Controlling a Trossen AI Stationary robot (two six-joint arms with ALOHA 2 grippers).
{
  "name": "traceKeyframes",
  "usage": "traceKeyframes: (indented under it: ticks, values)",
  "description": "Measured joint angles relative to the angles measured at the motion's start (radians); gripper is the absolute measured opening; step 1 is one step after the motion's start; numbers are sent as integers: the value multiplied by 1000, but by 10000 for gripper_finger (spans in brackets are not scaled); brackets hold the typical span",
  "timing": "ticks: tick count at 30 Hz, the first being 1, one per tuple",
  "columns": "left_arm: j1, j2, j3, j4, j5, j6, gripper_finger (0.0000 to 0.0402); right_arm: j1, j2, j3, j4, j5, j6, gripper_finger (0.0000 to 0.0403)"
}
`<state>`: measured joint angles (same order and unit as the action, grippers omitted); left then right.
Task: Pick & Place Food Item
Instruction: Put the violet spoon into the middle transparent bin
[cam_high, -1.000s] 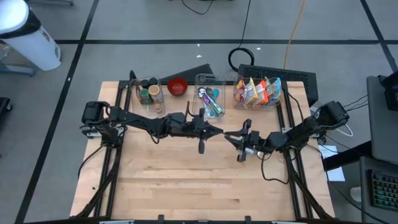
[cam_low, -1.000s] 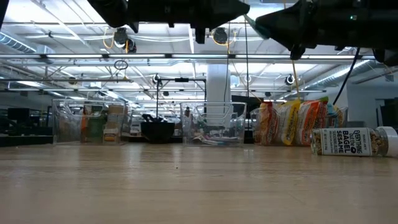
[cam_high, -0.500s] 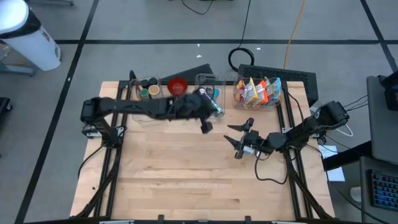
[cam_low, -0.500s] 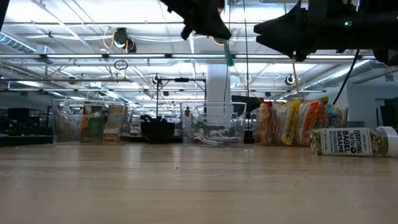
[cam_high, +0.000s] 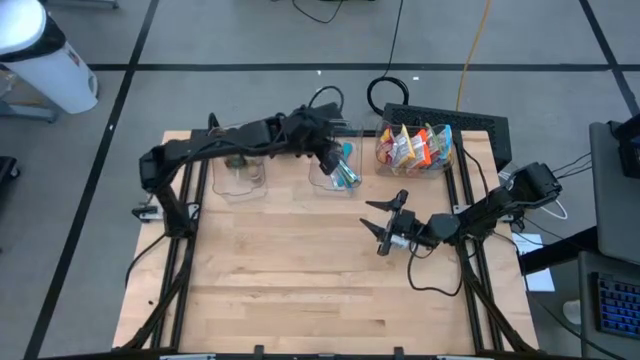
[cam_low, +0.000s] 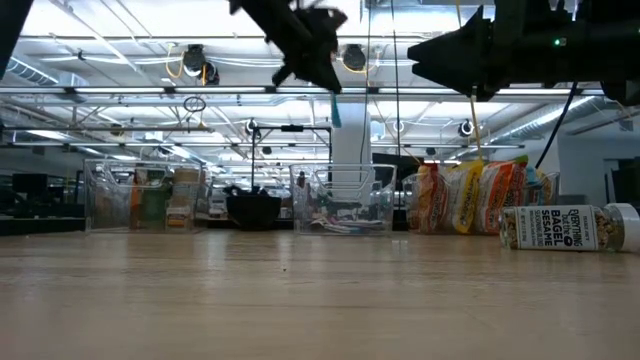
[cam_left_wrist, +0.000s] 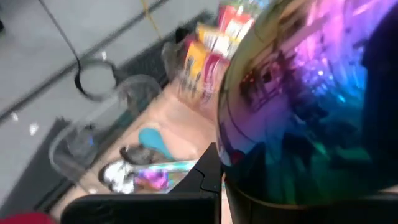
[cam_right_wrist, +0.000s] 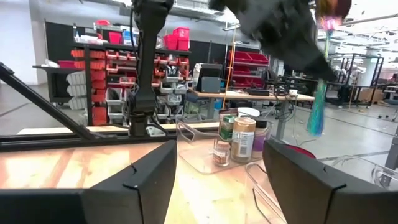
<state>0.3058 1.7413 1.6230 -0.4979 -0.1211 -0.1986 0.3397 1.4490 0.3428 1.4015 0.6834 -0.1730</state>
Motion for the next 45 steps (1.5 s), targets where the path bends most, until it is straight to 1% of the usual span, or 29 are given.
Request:
traceKeyframes:
  ticks: [4,10,16,27,34,39,45]
  values:
    - [37,80,-1,-4,63,-27,3,0,0,0,-7,1,3,229]
    - [87,185,-1,2,124,-80,3,0,0,0,-13,0,11,233]
    - [142,262,-1,5,228,-163,3,0,0,0,-14,-1,12,228]
    - [171,343,-1,5,261,-211,4,0,0,0,-14,-2,5,230]
    - [173,349,-1,3,259,-223,3,0,0,0,-14,-2,4,229]
    - [178,349,-1,2,254,-251,25,0,0,0,-15,-3,4,232]
    - [180,349,-1,2,251,-253,32,0,0,0,-16,-3,5,230]
